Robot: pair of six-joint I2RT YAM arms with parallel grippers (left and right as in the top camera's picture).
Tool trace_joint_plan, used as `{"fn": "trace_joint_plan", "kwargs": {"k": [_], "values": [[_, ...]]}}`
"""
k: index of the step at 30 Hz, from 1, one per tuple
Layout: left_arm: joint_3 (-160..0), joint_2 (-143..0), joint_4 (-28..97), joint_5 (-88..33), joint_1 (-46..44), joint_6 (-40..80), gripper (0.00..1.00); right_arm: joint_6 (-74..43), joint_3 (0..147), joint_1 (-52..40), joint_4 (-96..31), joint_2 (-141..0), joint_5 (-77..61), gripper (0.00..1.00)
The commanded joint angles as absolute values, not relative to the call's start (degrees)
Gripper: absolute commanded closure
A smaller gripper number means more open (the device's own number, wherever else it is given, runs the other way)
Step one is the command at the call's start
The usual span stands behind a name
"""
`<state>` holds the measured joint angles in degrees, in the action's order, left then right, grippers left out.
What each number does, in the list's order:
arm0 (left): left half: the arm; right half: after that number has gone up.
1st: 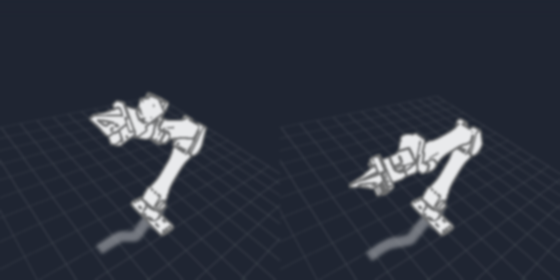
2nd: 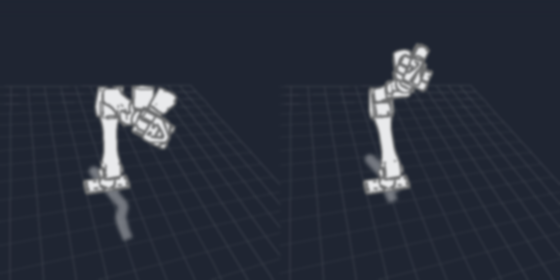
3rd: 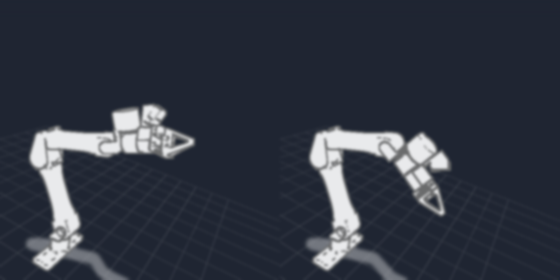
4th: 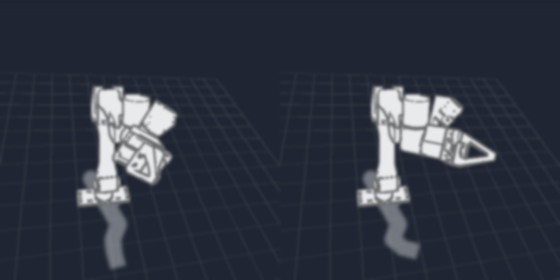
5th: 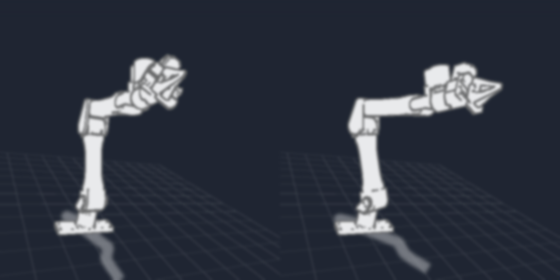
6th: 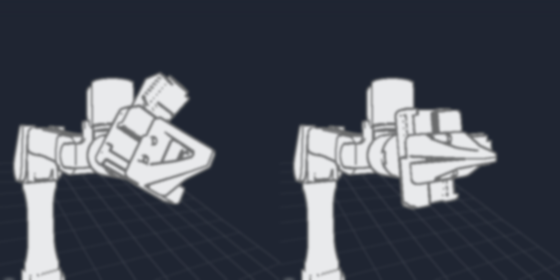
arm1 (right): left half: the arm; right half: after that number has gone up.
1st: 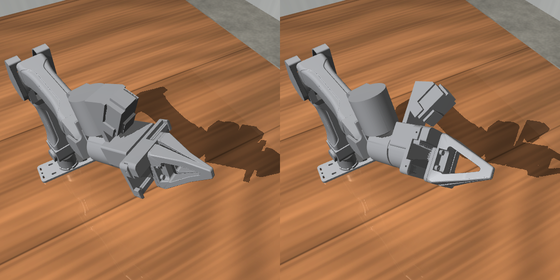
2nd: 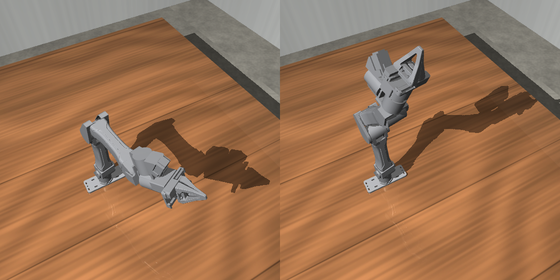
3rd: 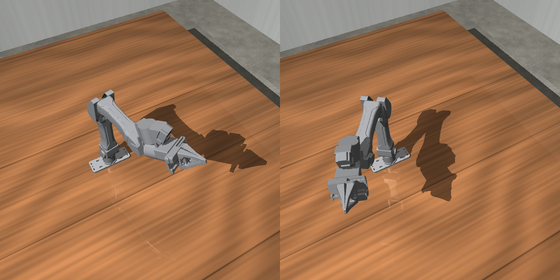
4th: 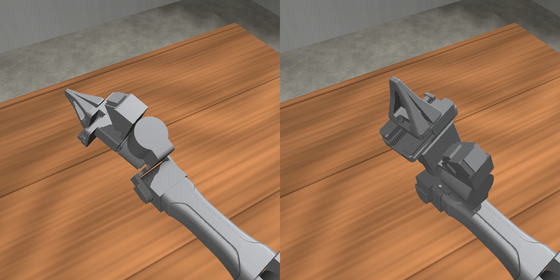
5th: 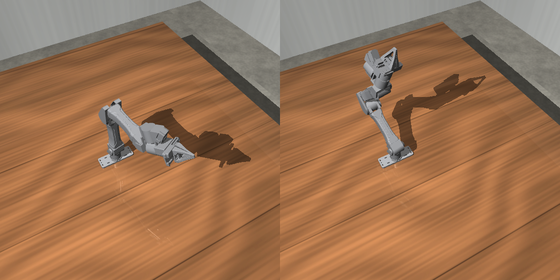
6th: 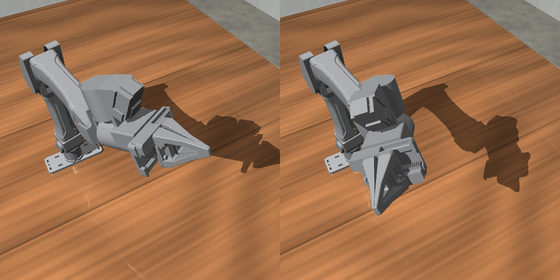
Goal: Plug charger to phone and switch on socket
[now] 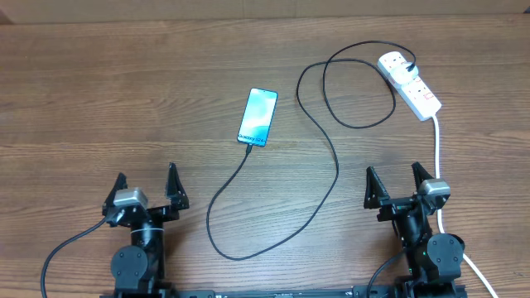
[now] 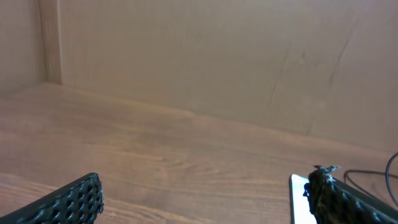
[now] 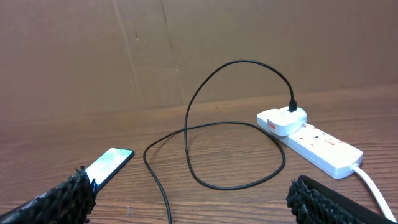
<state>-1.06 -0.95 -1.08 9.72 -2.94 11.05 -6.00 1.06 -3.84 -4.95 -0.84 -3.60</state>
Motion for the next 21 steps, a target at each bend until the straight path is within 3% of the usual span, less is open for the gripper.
{"fn": "trace_joint_plan", "kwargs": {"k": [1,21], "values": [[-0.3,-0.2,-0.9,10.9,-2.5,12.3,0.00,-5.9,0.4,-4.1,-4.6,-0.2,-3.1,0.00],[-0.3,-0.2,3.4,10.5,-2.5,3.8,0.00,-5.9,0.4,-4.1,-4.6,-0.2,-3.1,0.00]]}}
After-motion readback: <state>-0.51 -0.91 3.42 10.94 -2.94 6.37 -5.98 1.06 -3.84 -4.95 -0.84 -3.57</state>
